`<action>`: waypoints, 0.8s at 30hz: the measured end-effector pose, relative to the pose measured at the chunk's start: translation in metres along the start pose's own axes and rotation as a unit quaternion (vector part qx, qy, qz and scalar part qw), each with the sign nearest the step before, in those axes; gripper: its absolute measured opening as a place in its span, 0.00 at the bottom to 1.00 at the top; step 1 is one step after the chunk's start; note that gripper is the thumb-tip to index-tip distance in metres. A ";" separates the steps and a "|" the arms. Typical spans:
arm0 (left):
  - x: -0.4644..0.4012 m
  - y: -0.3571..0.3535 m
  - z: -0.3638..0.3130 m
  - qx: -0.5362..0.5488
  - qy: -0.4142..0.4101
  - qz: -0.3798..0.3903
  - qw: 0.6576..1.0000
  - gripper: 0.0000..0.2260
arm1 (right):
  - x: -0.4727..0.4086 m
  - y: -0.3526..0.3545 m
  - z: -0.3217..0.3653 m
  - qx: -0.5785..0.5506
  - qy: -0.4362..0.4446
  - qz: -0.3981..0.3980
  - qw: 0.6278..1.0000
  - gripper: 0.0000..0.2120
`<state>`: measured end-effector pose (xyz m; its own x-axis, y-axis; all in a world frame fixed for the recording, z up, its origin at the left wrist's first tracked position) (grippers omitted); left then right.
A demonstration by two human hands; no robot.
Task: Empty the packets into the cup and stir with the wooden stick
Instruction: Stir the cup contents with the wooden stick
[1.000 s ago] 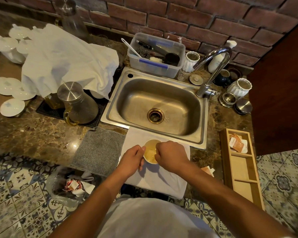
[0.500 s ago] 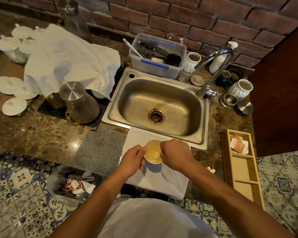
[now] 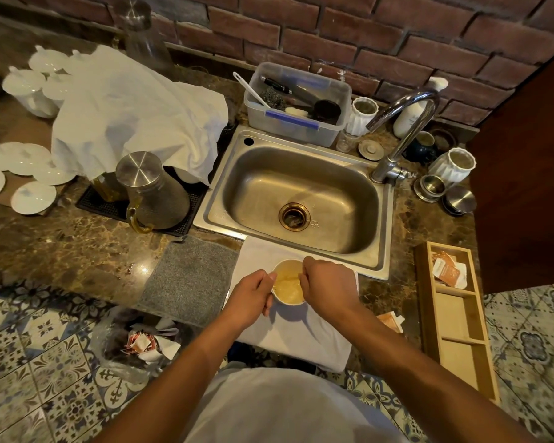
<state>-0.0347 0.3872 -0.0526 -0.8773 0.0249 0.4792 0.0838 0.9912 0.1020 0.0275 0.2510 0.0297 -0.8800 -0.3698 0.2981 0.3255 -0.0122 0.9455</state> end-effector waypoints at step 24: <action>0.001 -0.001 -0.003 -0.015 0.003 0.006 1.000 0.18 | 0.006 -0.010 0.012 0.049 0.064 0.070 0.994 0.12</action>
<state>-0.0344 0.3854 -0.0493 -0.8738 0.0351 0.4850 0.1076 0.9866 0.1225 0.0149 0.2599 0.0235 -0.7754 -0.4763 0.4145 0.4007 0.1361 0.9060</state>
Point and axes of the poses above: each hand's wrist, its own x-axis away from the middle knuckle, its own y-axis out of the back of the hand, z = x × y, the point moved 10 cm from there along -x, towards the middle knuckle, and after that the axes turned 4 degrees about z, right-handed, at the moved point
